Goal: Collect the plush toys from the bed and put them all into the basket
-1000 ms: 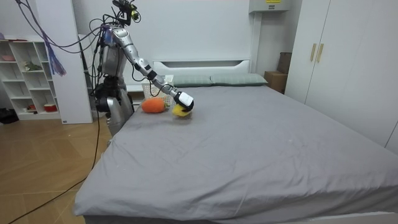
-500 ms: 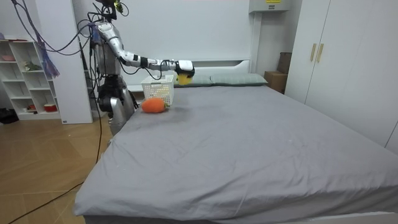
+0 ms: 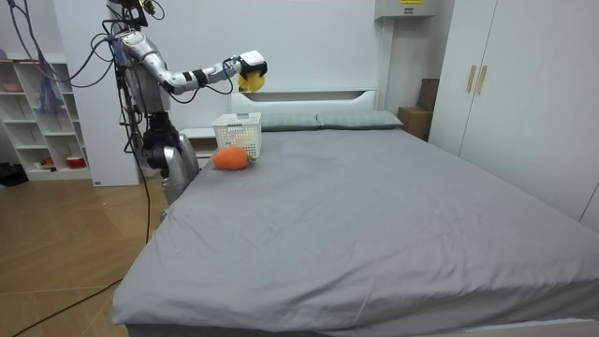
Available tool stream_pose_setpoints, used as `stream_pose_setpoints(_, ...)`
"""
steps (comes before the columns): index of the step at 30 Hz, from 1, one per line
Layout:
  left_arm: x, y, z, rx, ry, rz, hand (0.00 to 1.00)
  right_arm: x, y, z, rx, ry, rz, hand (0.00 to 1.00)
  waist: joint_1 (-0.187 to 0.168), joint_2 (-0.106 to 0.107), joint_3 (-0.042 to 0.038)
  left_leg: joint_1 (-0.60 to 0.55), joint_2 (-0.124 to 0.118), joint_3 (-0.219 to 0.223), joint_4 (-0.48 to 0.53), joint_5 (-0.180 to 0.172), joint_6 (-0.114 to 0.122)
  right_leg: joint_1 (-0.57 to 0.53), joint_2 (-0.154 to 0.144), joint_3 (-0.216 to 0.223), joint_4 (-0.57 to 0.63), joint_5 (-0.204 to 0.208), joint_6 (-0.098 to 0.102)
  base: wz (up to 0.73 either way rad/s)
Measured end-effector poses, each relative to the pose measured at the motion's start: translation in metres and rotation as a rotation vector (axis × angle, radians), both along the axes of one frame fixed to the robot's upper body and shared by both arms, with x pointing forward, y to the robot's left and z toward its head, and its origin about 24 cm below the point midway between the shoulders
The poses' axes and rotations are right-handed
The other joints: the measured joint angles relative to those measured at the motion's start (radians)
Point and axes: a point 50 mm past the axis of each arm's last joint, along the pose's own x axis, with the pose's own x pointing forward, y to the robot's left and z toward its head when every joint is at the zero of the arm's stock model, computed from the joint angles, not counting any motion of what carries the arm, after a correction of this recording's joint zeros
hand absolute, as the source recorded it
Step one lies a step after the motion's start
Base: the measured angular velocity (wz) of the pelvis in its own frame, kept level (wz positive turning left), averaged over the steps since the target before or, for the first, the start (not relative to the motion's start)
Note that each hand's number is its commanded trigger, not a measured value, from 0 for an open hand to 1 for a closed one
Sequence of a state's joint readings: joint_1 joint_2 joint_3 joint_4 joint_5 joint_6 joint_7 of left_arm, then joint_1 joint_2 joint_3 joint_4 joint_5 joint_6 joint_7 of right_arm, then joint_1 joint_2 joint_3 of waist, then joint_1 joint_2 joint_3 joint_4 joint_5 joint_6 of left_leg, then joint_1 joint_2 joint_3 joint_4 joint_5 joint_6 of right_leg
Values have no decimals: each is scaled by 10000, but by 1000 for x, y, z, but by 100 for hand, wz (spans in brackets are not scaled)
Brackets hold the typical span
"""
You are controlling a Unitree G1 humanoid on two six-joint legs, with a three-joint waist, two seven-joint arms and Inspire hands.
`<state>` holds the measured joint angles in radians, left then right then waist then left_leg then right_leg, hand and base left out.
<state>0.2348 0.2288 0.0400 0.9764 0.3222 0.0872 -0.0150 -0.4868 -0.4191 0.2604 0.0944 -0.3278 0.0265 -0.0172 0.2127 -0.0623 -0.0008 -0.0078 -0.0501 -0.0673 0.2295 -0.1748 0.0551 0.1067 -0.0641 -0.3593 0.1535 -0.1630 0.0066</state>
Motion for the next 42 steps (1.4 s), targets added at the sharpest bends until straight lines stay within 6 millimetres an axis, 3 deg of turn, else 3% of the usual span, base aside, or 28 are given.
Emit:
stream_pose_setpoints(6, 3, -3, 2, -20, -224, -95, 0, 0, 15, -5, 49, 383, 151, 100, 439, -32, 39, -35, -180, -420, -1, -16, 49, 138, -44, -319, -16, -77, 122, 20)
stream_pose_setpoints(14, -1, -5, 0, -37, 223, 48, 0, 0, 37, -27, -91, 1514, 529, 100, 798, -76, 210, -263, -513, -1375, 97, 134, 85, 304, -195, -1103, -22, -137, 221, 33)
stream_pose_setpoints(18, -2, -5, 0, 12, 389, -19, 0, 1, 39, -33, 42, 1820, 461, 96, 1254, -175, 162, -340, -596, -1558, 99, 231, 84, 295, -242, -1233, -25, -144, 232, 20)
stream_pose_setpoints(19, -2, -6, 0, -26, 439, -17, 0, 1, 40, -34, 83, 1869, 461, 74, 1361, -189, 163, -363, -649, -1649, 98, 276, 97, 321, -275, -1361, -30, -153, 246, 24)
stream_pose_setpoints(20, -2, -6, 0, -54, 460, -14, 0, 1, 40, -35, 97, 1898, 455, 40, 1433, -186, 164, -364, -664, -1660, 98, 291, 111, 334, -298, -1390, -31, -157, 251, 26)
stream_pose_setpoints(21, -3, -7, 0, -111, 500, -1, 0, 2, 40, -36, 155, 1970, 443, 13, 1531, -192, 164, -366, -700, -1697, 98, 318, 135, 361, -363, -1439, -31, -172, 274, 22)
stream_pose_setpoints(22, -3, -7, 0, -138, 539, 8, 0, 2, 43, -37, 260, 2050, 442, 0, 1569, -206, 163, -377, -746, -1783, 98, 349, 158, 391, -382, -1565, -30, -179, 287, 25)
stream_pose_setpoints(27, -1, -7, 0, -164, 450, 200, 0, 2, 45, -38, 427, 2180, 461, 0, 1794, -234, 166, -366, -894, -1972, 98, 428, 245, 478, -436, -1671, -33, -160, 364, 15)
stream_pose_setpoints(36, 2, -7, 0, -7, 485, 45, 0, 3, 42, -46, 470, 2563, 267, 0, 1730, -315, 151, -360, -1108, -2373, 107, 542, 313, 557, -516, -1696, 5, -119, 478, 11)
stream_pose_setpoints(42, 13, -8, 5, 314, 184, -593, 0, 5, 38, -54, 413, 2915, -23, 0, 1755, -304, 158, -415, -1136, -2405, 110, 550, 282, 469, -490, -1175, 31, -116, 484, 2)
